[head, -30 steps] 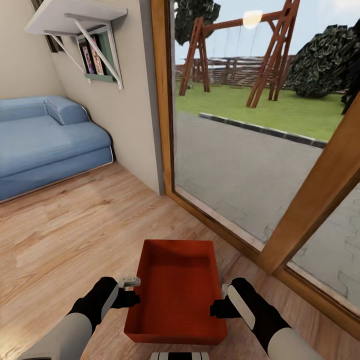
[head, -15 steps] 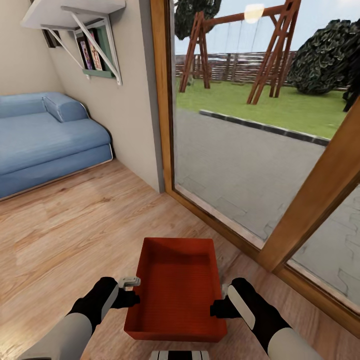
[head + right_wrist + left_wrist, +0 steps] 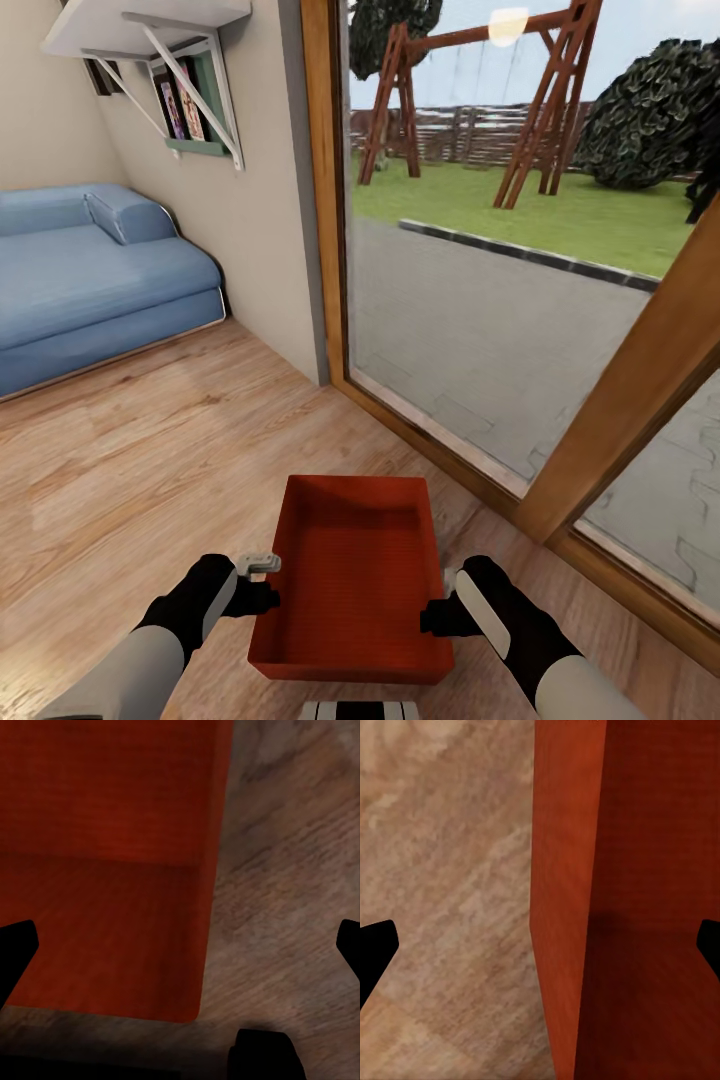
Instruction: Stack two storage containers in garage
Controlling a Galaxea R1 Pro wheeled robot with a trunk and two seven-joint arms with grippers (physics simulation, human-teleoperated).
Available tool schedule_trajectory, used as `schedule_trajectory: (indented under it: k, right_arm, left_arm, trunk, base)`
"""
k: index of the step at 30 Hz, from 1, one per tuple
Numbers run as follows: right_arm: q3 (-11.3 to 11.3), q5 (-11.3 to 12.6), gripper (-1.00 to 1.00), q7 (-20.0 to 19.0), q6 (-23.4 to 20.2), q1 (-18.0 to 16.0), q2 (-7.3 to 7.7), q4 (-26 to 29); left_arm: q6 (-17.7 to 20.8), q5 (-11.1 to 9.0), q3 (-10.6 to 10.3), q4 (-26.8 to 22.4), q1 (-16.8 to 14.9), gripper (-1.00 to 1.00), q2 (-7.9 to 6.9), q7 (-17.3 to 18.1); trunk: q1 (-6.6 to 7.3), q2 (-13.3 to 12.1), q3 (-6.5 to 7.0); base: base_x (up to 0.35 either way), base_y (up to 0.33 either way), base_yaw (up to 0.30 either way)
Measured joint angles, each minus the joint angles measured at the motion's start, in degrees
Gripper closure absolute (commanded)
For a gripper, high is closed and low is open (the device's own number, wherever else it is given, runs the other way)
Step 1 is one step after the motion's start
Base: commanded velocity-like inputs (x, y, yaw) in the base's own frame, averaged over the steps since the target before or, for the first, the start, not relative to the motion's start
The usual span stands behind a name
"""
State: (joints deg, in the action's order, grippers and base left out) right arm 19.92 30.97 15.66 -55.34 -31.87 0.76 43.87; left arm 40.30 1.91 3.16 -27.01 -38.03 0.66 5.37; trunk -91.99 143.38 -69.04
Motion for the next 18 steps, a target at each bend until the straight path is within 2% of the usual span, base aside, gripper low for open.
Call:
schedule_trajectory:
  k: [18]
  right_arm:
    - [0.0, 0.0, -1.0, 0.0, 0.0, 0.0, 0.04, 0.0]
  left_arm:
    - [0.0, 0.0, -0.1, 0.0, 0.0, -1.0, 0.0, 0.0]
  trunk:
    - [-0.03, 0.0, -0.22]
  base:
    - [0.0, 0.0, 0.0]
